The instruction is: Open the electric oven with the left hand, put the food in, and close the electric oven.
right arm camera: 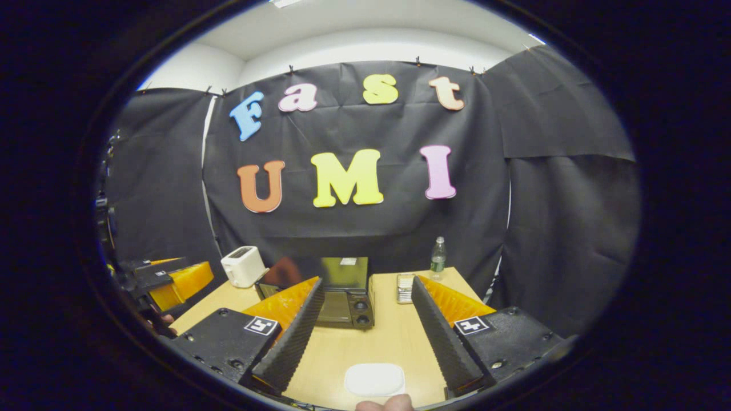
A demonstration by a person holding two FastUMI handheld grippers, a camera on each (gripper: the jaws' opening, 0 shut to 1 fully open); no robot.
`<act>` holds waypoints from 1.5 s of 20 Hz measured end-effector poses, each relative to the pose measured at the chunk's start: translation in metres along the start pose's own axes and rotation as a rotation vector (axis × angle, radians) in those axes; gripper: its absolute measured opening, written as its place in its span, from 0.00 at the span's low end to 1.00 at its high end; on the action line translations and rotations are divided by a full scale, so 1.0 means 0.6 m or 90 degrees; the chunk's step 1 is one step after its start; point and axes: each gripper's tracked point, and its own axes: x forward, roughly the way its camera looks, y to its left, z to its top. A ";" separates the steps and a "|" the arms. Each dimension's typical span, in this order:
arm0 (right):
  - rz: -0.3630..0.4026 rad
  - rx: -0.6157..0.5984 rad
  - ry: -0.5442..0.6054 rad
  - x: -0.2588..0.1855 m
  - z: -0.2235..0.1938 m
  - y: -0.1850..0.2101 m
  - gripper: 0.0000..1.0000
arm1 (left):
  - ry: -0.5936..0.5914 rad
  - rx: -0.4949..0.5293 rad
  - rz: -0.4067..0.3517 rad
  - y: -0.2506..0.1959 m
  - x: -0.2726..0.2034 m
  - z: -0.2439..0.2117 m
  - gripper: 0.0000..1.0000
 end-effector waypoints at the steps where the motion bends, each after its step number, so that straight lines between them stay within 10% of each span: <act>1: 0.001 -0.004 -0.005 -0.025 0.000 0.011 0.97 | -0.009 -0.002 0.005 0.005 -0.035 0.012 0.96; 4: 0.015 -0.010 -0.020 -0.100 -0.003 0.053 0.97 | -0.030 -0.018 0.016 0.015 -0.126 0.028 0.82; 12: 0.074 -0.021 -0.017 -0.221 -0.058 0.154 0.97 | -0.024 -0.044 0.037 0.024 -0.293 -0.014 0.93; 30: 0.100 -0.028 -0.030 -0.260 -0.088 0.175 0.97 | -0.018 -0.039 0.019 -0.006 -0.331 -0.046 0.94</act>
